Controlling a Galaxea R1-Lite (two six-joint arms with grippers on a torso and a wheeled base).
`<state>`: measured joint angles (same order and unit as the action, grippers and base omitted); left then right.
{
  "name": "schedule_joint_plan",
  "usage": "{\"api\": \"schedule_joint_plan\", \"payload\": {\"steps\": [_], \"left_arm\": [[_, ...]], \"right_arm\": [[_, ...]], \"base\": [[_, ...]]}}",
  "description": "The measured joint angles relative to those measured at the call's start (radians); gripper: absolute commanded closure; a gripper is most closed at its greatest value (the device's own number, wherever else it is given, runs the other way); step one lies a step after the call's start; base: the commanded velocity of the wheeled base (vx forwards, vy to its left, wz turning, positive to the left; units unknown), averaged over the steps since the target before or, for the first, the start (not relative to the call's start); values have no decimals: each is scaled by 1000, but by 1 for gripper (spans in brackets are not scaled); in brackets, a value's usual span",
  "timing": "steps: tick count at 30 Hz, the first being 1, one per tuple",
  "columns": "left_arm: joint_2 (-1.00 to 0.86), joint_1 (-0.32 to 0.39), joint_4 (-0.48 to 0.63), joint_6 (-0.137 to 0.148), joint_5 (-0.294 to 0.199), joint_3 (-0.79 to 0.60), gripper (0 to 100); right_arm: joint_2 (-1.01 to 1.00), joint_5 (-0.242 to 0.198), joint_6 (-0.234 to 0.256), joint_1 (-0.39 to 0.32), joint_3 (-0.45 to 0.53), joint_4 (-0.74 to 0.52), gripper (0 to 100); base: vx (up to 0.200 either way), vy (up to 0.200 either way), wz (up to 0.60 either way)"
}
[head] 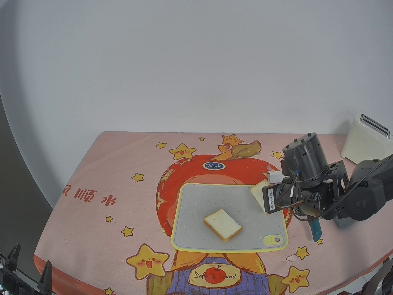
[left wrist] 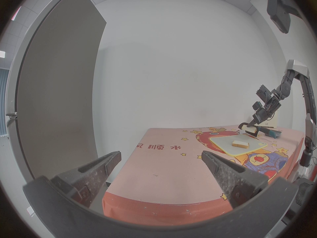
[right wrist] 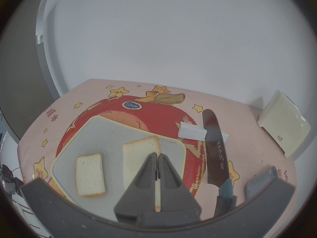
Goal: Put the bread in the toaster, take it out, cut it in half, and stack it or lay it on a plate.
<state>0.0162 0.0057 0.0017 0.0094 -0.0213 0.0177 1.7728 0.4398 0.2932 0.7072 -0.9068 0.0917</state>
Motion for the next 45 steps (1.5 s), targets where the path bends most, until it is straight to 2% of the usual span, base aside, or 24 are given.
{"api": "schedule_joint_plan", "payload": {"steps": [19, 25, 29, 38, 45], "left_arm": [[0, 0, 0, 0, 0, 0, 0], [0, 0, 0, 0, 0, 0, 0], [0, 0, 0, 0, 0, 0, 0], [0, 0, 0, 0, 0, 0, 0], [0, 0, 0, 0, 0, 0, 0]], "right_arm": [[-104, 6, -1, 4, 34, 10, 100], [-126, 37, 1, 2, 46, 14, 100], [-148, 54, 2, 2, 77, 14, 100], [-249, 55, 2, 6, 163, 13, 100], [-331, 57, 6, 64, 236, 14, 100]], "base": [[0, 0, 0], [0, 0, 0], [0, 0, 0], [0, 0, 0], [0, 0, 0]]}}
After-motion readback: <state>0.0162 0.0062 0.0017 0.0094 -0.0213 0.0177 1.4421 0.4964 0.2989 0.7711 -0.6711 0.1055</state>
